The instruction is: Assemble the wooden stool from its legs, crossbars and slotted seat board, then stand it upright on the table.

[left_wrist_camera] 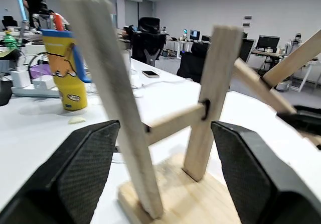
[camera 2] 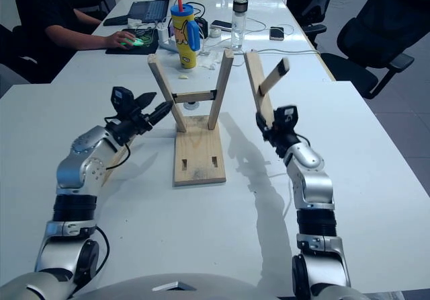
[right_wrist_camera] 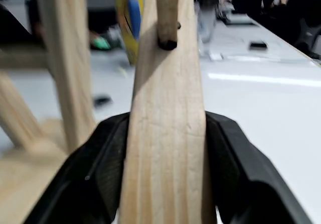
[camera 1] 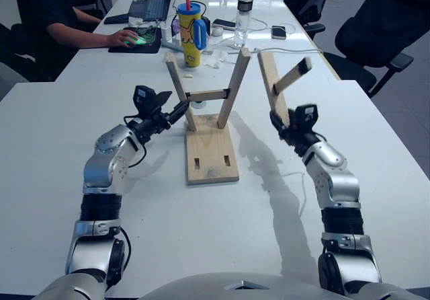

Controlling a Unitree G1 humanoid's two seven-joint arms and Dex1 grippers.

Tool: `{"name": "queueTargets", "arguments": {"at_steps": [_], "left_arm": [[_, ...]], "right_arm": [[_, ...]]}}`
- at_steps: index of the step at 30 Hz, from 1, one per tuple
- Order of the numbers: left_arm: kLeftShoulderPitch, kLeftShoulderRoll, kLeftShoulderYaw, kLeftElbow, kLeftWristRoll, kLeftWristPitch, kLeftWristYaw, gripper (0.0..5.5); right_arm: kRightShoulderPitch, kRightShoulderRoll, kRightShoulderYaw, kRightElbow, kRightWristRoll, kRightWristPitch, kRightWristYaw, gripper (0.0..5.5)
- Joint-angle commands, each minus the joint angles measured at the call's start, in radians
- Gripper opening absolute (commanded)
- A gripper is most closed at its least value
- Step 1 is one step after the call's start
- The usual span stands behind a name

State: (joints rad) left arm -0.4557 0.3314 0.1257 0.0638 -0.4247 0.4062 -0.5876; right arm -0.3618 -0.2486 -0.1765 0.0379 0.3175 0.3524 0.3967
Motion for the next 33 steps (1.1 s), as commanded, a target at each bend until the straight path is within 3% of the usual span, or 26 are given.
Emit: {"name": "queueTargets", "arguments": {"at_steps": [1,6,11,17,25,33], "left_arm": [[-0.066,0.017,0.064,-0.052,-0.125,0.087,-0.032,3.62],[-0.115,0.015,0.159,-0.116,-0.404,0.267,-0.072,4.37],[-0.17,0.049,0.183,-0.09,-0.574,0.415,-0.118,4.88],[-0.222,0.067,0.162,-0.069,-0.704,0.561,-0.173,4.88],[-0.272,0.099,0.151,-0.044,-0.73,0.615,-0.203,4.88],[-0.249,0.156,0.083,-0.047,-0.703,0.682,-0.27,3.66]], "right_arm": [[-0.086,-0.034,-0.046,-0.12,0.177,0.067,0.11,2.06],[-0.128,-0.11,-0.1,-0.257,0.538,0.306,0.268,2.05],[-0.085,-0.181,-0.056,-0.305,0.782,0.545,0.373,2.05],[-0.07,-0.209,0.0,-0.228,0.805,0.602,0.494,2.05],[0.022,-0.291,0.074,-0.272,0.737,0.594,0.616,2.05],[0.051,-0.287,0.084,-0.289,0.724,0.582,0.615,2.05]]}}
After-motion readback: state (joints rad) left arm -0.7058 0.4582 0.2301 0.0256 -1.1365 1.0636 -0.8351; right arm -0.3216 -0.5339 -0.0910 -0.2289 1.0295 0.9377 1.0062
